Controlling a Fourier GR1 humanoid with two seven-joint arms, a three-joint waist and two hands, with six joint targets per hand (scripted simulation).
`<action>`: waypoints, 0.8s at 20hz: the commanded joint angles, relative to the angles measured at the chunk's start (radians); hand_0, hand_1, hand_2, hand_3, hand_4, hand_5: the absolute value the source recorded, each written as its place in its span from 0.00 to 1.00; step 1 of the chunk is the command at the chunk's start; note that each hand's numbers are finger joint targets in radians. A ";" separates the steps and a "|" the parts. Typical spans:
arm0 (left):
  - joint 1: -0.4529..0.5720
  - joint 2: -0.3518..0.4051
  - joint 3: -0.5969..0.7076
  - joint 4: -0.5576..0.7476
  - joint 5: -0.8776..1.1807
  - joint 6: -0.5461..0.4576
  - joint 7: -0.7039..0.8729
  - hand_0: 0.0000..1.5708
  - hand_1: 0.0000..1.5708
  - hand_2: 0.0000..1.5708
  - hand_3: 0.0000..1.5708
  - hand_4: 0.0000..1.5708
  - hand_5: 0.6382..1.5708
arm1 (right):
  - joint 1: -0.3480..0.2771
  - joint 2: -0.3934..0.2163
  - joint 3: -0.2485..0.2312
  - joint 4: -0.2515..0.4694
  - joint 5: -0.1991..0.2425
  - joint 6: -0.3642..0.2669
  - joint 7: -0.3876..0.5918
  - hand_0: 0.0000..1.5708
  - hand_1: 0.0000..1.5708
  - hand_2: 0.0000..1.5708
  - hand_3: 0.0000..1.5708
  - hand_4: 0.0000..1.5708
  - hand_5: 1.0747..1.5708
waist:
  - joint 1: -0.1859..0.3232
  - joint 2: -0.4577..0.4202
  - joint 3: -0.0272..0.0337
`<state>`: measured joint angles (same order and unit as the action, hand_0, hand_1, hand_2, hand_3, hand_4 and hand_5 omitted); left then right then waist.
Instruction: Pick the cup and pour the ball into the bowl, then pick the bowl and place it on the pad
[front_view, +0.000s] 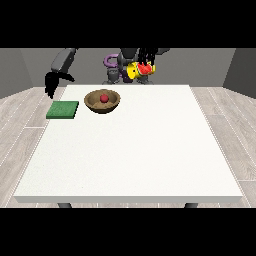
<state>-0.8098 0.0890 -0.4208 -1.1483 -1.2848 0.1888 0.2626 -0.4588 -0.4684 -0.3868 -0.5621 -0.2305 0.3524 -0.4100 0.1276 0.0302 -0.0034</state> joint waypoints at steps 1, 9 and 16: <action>0.102 0.021 0.152 -0.029 0.197 0.090 -0.077 0.31 0.31 1.00 0.99 0.56 0.99 | -0.001 -0.003 -0.015 -0.021 -0.016 -0.006 -0.015 0.00 0.00 0.00 0.00 0.30 0.97 | 0.014 0.073 -0.0004; 0.157 -0.050 0.396 -0.048 0.664 0.058 -0.319 0.61 0.61 0.59 0.40 0.55 0.97 | -0.020 0.093 0.024 -0.075 -0.016 -0.029 0.010 0.00 0.00 0.00 0.00 0.23 1.00 | -0.013 0.169 -0.0019; 0.252 -0.088 0.484 0.024 0.942 0.060 -0.501 0.00 0.00 0.00 0.00 0.00 0.96 | -0.046 0.144 0.072 -0.149 -0.007 -0.043 0.050 0.00 0.00 0.00 0.00 0.21 0.98 | -0.106 0.205 0.0012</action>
<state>-0.6138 0.0114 0.0028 -1.1734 -0.4731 0.2721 -0.1433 -0.5094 -0.3433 -0.3411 -0.6748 -0.2427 0.3076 -0.3921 0.0693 0.2352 -0.0036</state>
